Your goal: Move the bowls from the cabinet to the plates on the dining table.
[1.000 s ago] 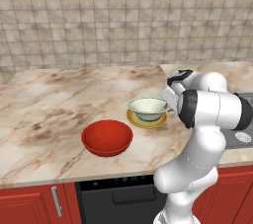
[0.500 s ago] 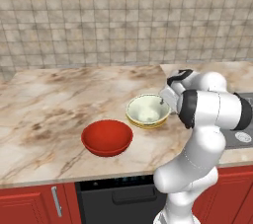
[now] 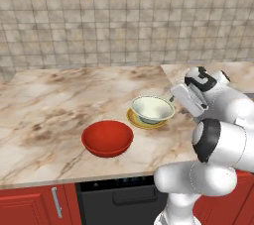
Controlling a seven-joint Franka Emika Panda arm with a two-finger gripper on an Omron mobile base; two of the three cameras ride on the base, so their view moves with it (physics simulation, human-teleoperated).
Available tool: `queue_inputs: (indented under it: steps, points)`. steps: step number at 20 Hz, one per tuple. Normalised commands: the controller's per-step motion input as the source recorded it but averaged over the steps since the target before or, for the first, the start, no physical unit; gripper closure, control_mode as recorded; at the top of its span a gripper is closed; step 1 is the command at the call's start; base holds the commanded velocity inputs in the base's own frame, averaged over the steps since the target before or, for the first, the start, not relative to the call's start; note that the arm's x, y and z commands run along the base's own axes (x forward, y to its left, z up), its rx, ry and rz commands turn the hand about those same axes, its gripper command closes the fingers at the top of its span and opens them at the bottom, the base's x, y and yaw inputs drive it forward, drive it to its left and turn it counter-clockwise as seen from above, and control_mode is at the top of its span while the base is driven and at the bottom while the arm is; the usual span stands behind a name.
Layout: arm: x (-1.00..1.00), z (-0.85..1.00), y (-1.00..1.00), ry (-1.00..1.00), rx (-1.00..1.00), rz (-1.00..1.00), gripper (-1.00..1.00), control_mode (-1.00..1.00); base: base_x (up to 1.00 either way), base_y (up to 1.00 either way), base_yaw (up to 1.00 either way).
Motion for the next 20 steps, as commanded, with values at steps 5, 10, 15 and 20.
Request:
queue_inputs:
  steps: [5,10,15,20]
  points:
    - [-0.89,0.81,0.0,-0.07,-0.05,0.03,-1.0,-1.0,0.0,0.0,0.0]
    - [-0.92,0.8,0.0,-0.01,-0.1,0.02,-1.0,-1.0,0.0,0.0,0.0]
    - [-1.0,0.7,0.0,-0.02,-0.23,0.03,-1.0,-1.0,0.0,0.0,0.0]
    - [-1.0,0.72,0.0,0.0,-0.24,0.08,-1.0,-1.0,0.0,0.0,0.0]
